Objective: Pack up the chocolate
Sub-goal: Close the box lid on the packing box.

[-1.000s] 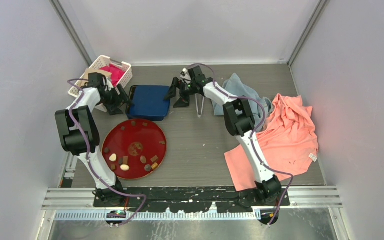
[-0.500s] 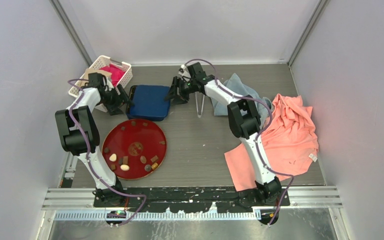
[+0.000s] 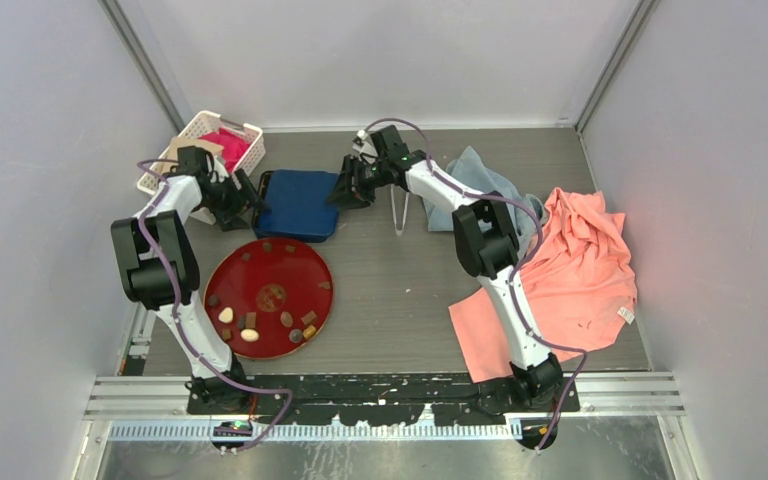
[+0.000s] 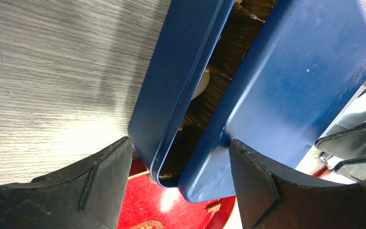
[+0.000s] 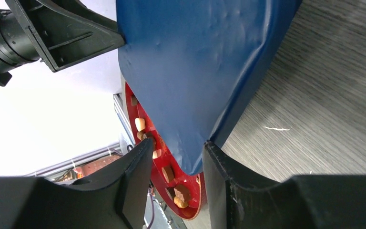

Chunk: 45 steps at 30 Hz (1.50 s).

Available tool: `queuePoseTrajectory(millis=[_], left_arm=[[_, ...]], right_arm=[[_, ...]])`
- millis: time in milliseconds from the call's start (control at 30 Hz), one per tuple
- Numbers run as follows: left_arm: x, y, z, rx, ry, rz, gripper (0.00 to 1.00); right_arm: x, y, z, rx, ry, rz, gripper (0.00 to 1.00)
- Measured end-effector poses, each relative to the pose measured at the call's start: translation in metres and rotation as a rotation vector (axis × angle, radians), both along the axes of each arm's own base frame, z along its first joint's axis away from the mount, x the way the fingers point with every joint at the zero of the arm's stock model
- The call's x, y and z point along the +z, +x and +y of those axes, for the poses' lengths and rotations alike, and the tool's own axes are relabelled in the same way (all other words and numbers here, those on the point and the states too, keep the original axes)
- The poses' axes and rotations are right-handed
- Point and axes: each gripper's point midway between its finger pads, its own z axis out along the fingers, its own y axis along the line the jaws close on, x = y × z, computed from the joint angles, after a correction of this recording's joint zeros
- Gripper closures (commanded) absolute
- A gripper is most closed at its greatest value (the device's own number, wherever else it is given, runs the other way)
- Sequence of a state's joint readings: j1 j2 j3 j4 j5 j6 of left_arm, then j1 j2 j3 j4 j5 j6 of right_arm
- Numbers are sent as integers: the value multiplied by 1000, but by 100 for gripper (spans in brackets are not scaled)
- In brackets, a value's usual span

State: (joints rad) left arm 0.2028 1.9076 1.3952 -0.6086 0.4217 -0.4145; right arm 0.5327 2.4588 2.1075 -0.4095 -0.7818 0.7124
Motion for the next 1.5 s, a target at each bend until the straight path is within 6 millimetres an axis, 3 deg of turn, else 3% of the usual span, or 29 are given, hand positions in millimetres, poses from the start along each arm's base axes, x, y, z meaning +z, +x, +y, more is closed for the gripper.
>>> queuePoseTrajectory(millis=[233, 400, 1033, 1233, 1500], left_arm=[[-1, 2, -1, -4, -9, 3, 26], [-3, 2, -1, -4, -9, 6, 26], [-2, 3, -1, -4, -12, 6, 26], [-2, 4, -1, -4, -12, 8, 26], [-3, 4, -2, -6, -15, 13, 26]], right_arm=[[3, 4, 2, -5, 7, -6, 44], [10, 21, 12, -18, 41, -34, 45], [9, 33, 23, -56, 80, -11, 51], [3, 33, 16, -81, 41, -40, 45], [15, 35, -1, -150, -36, -128, 41]])
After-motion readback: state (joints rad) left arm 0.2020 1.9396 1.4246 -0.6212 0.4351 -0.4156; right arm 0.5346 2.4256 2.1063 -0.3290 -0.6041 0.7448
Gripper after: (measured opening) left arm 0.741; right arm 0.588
